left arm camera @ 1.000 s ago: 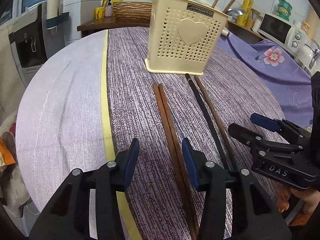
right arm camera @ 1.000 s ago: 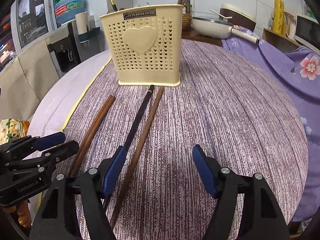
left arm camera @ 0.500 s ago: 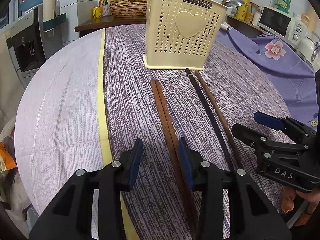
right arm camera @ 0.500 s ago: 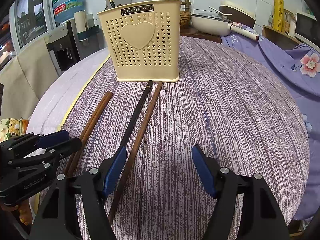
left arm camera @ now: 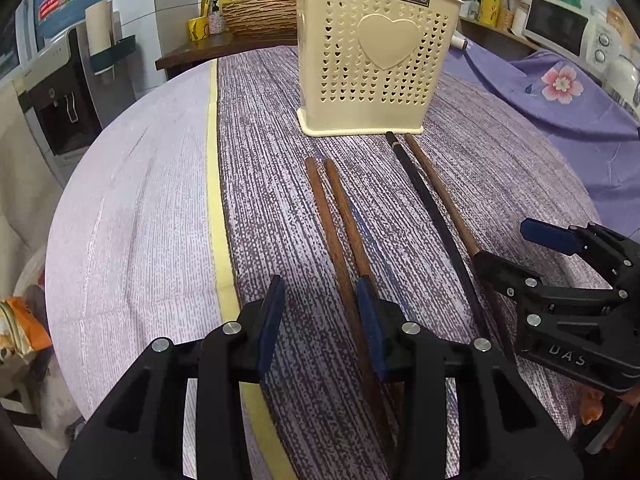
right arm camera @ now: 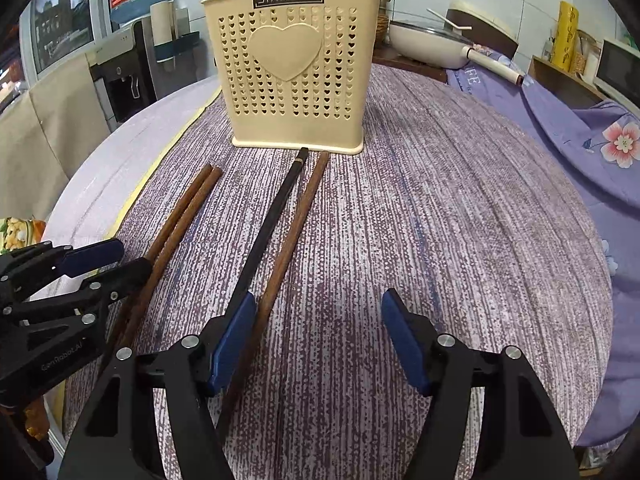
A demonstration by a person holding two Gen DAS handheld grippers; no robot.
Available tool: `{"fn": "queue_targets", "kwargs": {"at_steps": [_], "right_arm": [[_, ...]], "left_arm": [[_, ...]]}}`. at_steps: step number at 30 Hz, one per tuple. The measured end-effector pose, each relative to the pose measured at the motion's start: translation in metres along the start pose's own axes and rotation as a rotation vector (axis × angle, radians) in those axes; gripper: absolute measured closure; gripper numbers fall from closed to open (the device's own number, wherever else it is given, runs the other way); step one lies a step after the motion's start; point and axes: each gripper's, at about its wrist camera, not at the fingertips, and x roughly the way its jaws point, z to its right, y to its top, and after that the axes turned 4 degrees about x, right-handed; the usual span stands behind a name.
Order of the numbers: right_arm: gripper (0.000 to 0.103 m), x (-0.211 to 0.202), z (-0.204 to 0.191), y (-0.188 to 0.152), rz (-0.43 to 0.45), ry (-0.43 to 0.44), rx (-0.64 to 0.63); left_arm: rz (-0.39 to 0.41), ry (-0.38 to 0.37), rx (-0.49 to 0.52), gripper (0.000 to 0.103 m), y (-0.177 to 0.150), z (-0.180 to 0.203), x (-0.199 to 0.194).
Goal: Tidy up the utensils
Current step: 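Grasp a wooden chopstick with the left tool while the right tool grasps another wooden chopstick, then lift both held chopsticks up over the basket opening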
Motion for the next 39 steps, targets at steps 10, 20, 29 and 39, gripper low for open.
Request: {"fn": "queue_targets", "kwargs": {"at_steps": [10,20,29,39], "right_arm": [[0.063,0.029,-0.001,0.039,-0.067,0.031,0.047],[0.079,0.064,-0.002,0.081,-0.057,-0.03,0.112],[0.095,0.064,-0.009,0.079,-0.035,-0.035,0.095],[0.096,0.056,-0.002,0.077,-0.014,0.052,0.131]], "left_arm": [[-0.043,-0.016,-0.02,0.065,0.028,-0.012,0.02],[-0.063,0.02,-0.06,0.079,0.066,-0.017,0.05],[-0.039,0.064,-0.057,0.094,0.07,-0.011,0.055],[-0.034,0.053,-0.054,0.095,0.069,-0.008,0.055]]}}
